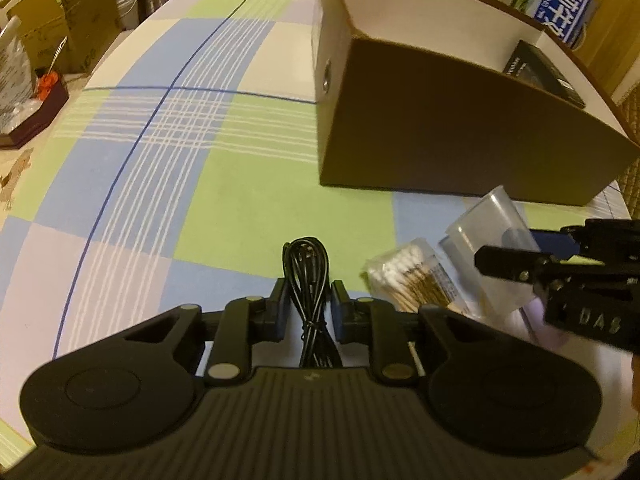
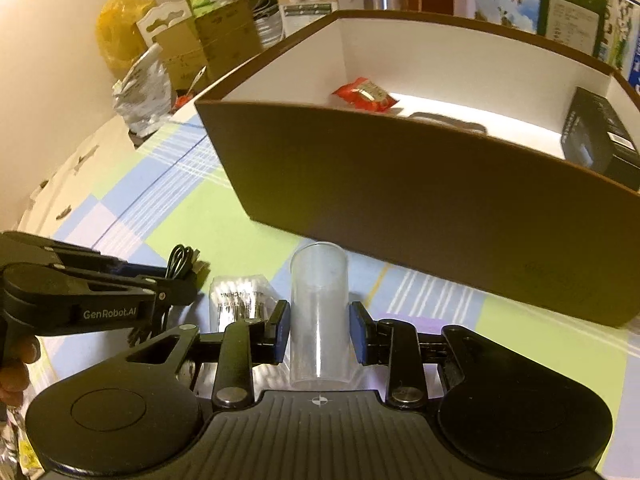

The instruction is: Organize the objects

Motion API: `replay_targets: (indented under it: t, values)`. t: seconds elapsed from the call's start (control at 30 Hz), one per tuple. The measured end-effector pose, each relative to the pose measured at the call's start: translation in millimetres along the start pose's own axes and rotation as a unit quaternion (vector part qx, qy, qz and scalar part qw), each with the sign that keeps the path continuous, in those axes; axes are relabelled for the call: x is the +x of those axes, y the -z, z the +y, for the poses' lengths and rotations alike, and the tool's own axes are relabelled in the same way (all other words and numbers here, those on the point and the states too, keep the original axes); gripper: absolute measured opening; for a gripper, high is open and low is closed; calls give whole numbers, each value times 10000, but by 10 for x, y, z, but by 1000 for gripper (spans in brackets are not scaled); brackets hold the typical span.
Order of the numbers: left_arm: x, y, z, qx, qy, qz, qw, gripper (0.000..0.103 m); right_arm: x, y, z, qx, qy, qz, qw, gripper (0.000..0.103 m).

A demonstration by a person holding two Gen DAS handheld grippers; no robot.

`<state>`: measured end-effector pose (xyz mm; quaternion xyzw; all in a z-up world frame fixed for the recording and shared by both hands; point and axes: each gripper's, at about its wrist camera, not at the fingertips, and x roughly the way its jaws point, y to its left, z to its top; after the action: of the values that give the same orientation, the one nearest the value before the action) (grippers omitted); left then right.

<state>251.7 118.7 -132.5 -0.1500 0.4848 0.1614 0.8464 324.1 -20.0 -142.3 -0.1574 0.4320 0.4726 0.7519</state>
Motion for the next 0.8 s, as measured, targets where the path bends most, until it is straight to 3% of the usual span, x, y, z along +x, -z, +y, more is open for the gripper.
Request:
replay_targets:
  t: [0.27,0.8]
  values:
    - [-267,-35,-84,281,122,-352,9989,16,-303,-1,-163,318,-48,-332,9989,29]
    - [-796,-257,-298,374,390,-1014,9934,15,-722,-105,-251,430,-115,-811,9957,29]
